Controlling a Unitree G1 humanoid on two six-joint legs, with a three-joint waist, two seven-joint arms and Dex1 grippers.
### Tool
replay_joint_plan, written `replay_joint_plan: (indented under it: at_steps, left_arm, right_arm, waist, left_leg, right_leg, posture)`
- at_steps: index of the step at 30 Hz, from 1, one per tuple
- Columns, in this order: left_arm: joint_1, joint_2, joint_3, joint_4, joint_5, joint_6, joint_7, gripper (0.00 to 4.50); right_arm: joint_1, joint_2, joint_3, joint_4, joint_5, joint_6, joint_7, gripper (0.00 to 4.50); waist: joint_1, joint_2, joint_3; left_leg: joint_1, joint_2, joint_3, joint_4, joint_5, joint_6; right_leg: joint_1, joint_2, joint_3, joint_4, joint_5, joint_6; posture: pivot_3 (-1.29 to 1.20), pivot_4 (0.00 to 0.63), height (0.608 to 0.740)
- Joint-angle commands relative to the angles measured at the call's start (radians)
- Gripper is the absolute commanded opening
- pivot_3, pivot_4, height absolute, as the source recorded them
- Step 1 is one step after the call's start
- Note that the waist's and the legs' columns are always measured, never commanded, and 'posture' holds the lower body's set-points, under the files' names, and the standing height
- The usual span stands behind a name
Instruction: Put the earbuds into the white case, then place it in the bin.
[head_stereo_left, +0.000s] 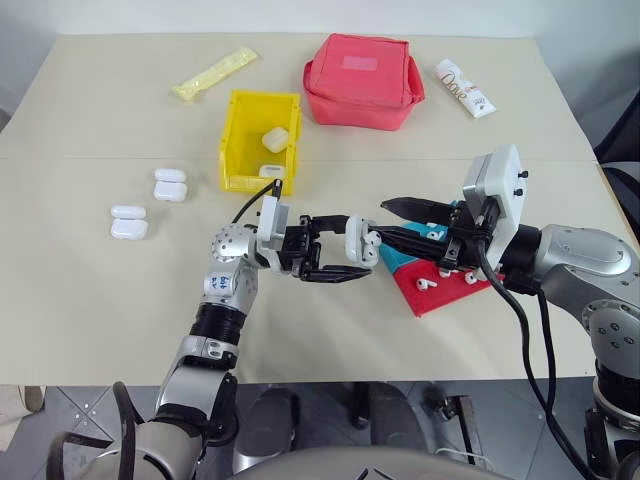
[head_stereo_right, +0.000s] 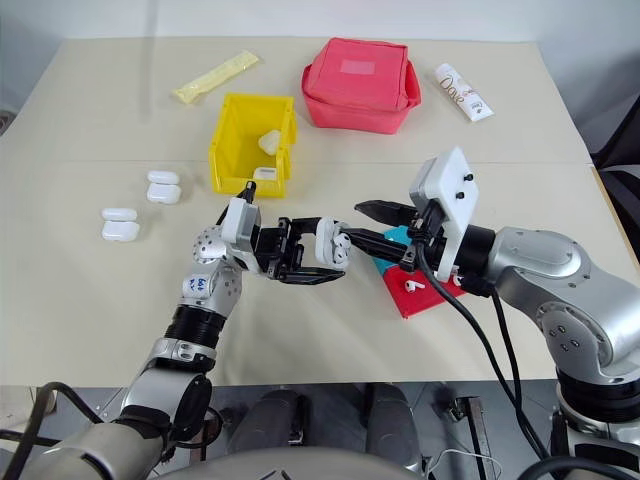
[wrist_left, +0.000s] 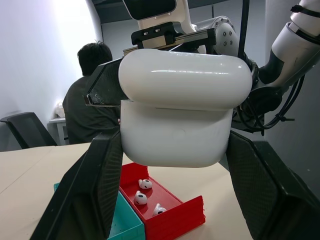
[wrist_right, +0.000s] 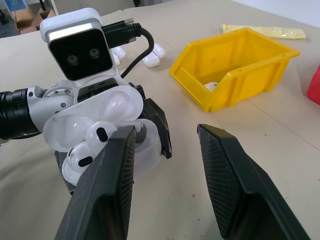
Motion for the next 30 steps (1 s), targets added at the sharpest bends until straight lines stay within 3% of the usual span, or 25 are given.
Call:
replay_joint_plan:
  at_steps: [1, 30]
  left_arm:
    - [-0.007, -0.001, -0.011, -0.028, -0.014, -0.001, -0.005, 2.76]
    - [0.031, -0.002, -0.018, -0.066, -0.029, 0.008, -0.001, 2.76]
  right_arm:
    - [-0.015, -0.005, -0.007, -0.032, 0.007, -0.007, -0.006, 2.04]
    - [-0.036, -0.004, -0.011, -0.018, -0.011, -0.011, -0.028, 2.04]
  waist:
    - [0.000, 0.000, 0.000]
    - [0.000, 0.000, 0.000]
  left_leg:
    - [0.000, 0.000, 0.000, 0.000, 0.000, 0.000]
    - [0.000, 0.000, 0.000, 0.000, 0.000, 0.000]
  right_leg:
    - [0.000, 0.000, 0.000, 0.000, 0.000, 0.000]
    - [0.000, 0.000, 0.000, 0.000, 0.000, 0.000]
  posture:
    - [0.00, 0.150, 0.740]
    - [0.00, 0.150, 0.740]
